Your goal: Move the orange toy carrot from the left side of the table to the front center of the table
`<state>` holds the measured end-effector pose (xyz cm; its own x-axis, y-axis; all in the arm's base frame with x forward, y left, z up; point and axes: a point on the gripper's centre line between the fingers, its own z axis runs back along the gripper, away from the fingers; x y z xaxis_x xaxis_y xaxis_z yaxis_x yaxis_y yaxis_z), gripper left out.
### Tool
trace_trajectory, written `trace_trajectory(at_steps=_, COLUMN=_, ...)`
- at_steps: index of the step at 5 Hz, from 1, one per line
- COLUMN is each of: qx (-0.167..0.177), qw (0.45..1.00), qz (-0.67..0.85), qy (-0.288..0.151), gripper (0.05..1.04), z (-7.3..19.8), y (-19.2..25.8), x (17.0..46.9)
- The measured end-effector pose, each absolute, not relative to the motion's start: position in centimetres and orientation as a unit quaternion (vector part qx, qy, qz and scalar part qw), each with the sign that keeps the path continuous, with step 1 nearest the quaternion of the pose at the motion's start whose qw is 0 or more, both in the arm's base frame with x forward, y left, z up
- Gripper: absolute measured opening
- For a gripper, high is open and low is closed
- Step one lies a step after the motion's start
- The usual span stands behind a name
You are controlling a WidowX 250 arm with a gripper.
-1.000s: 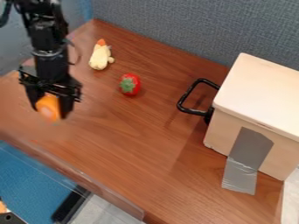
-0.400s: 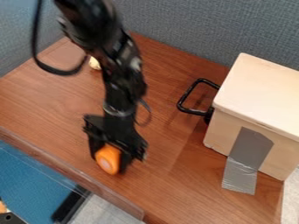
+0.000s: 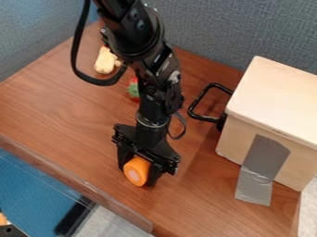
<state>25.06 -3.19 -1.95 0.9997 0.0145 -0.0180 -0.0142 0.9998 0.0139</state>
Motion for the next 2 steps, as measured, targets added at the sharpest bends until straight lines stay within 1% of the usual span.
trace_trajectory(at_steps=1, qx=0.005, qw=1.0, qz=0.021, qy=-0.002, gripper=1.005, z=-0.5, y=-3.1, x=24.6)
trace_trajectory(at_steps=2, qx=-0.009, qw=0.999, qz=0.026, qy=-0.038, gripper=1.003, z=3.2, y=-3.4, x=24.7)
